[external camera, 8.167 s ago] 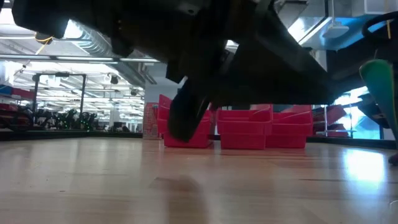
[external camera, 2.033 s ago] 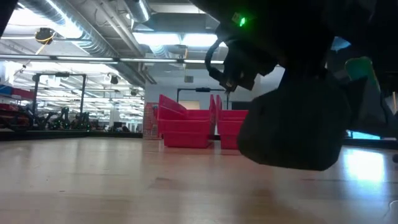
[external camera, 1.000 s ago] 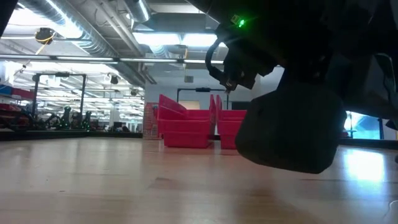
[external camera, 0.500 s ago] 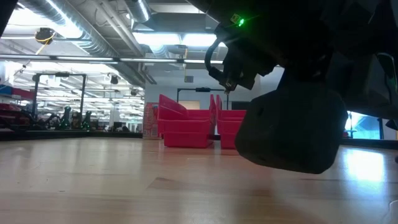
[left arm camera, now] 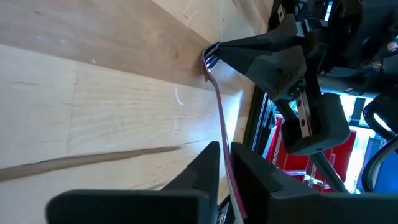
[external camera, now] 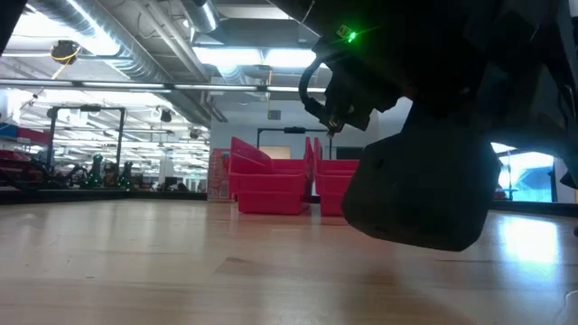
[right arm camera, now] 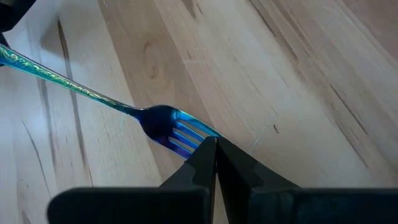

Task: Sort silverware
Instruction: Put the purple fork into the left red bin

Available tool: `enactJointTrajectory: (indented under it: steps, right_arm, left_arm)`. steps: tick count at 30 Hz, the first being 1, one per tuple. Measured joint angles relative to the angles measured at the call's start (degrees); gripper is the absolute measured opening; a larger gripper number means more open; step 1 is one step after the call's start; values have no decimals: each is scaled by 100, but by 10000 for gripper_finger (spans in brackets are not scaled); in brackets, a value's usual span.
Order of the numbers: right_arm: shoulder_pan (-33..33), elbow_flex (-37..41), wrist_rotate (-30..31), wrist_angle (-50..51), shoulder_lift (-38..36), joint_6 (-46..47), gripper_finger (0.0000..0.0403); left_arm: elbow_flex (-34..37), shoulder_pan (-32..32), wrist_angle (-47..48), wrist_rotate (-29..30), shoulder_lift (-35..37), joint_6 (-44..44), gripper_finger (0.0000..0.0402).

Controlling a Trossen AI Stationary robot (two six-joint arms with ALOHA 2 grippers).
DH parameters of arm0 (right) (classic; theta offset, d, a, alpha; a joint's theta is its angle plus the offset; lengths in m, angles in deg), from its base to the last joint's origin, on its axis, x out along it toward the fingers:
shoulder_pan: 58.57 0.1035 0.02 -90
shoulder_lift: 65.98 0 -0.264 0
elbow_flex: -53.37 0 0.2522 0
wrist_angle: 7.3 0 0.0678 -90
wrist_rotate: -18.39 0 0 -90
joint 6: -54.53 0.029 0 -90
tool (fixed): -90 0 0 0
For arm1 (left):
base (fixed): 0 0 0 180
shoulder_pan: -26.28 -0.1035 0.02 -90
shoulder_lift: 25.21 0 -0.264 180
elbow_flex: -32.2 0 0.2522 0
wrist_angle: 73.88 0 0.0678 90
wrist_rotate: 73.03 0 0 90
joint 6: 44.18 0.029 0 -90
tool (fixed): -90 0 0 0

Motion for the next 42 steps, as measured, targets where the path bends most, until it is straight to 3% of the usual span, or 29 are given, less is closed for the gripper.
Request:
enactJointTrajectory:
  steps: [14,26,32,37,42]
  right_arm:
    - [4,-10,-57,-9,0,-6,8]
    - [2,-491,-63,77,-2,-365,100]
    - [4,-1220,-43,1185,-53,-916,108]
    - [4,-2037,463,2562,-350,-1249,108]
    - [4,-2661,1029,3131,-810,-1571,108]
  left_arm:
    - [0,4,9,74,0,111,2]
    - [2,-2,0,123,0,197,1]
    - [2,32,0,302,0,149,0]
    - [1,100,-7,530,1,125,0]
    - [2,204,-13,1038,42,273,0]
